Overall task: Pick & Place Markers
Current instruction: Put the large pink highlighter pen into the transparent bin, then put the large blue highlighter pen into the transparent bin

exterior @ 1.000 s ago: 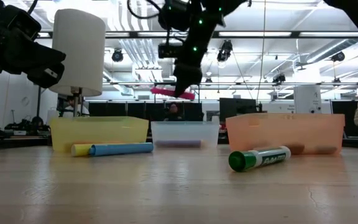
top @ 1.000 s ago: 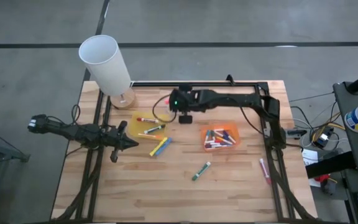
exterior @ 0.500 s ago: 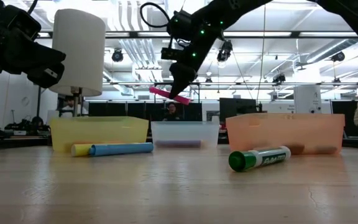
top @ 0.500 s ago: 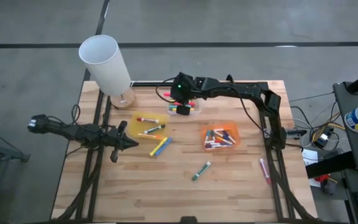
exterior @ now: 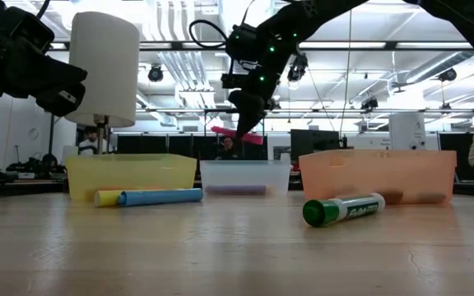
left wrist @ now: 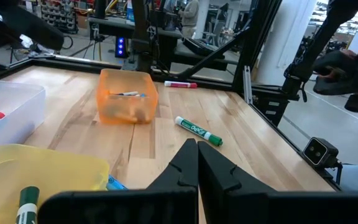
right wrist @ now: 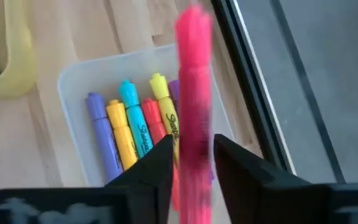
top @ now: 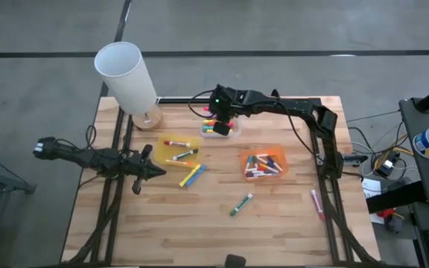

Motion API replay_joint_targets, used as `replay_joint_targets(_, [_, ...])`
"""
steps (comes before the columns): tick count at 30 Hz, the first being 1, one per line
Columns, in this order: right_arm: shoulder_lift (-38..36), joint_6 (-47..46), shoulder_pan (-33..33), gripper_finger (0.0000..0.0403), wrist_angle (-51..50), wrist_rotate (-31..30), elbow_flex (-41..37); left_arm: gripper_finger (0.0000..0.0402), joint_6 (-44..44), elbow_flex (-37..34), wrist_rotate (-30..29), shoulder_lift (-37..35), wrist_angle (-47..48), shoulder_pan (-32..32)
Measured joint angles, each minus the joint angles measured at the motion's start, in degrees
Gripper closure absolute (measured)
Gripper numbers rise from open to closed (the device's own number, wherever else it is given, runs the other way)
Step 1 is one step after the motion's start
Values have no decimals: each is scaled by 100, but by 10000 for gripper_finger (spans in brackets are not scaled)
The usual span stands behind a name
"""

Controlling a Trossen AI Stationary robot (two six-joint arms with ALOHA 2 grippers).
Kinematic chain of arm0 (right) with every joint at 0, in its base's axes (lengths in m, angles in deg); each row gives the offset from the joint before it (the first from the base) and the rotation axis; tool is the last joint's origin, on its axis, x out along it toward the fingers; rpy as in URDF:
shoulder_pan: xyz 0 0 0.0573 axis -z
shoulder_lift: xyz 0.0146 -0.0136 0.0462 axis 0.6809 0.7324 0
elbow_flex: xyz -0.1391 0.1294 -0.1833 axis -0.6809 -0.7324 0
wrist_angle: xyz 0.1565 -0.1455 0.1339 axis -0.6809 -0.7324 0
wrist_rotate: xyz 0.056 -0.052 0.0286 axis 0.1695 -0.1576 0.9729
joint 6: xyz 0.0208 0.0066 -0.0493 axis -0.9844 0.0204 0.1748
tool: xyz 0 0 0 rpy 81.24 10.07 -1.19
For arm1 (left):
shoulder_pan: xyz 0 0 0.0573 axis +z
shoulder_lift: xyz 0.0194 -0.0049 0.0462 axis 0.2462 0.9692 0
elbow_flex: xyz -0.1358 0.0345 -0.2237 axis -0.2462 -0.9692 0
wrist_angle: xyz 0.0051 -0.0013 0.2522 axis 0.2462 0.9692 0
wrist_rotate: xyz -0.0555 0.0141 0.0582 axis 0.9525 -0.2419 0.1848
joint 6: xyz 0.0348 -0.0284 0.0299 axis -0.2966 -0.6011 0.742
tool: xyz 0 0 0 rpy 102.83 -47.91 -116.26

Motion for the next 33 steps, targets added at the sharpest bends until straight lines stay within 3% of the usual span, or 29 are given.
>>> replay_joint_targets(6, [0,-186,-13,247,8,-20,0,401,-1,0,2,0,0,-1])
replay_joint_targets(12, [0,-280,-23,220,8,-20,-4,401,0,0,2,2,0,-2])
replay_joint_targets(33, [-2,-372,-817,223,82,26,-4,401,-1,0,2,0,0,-1])
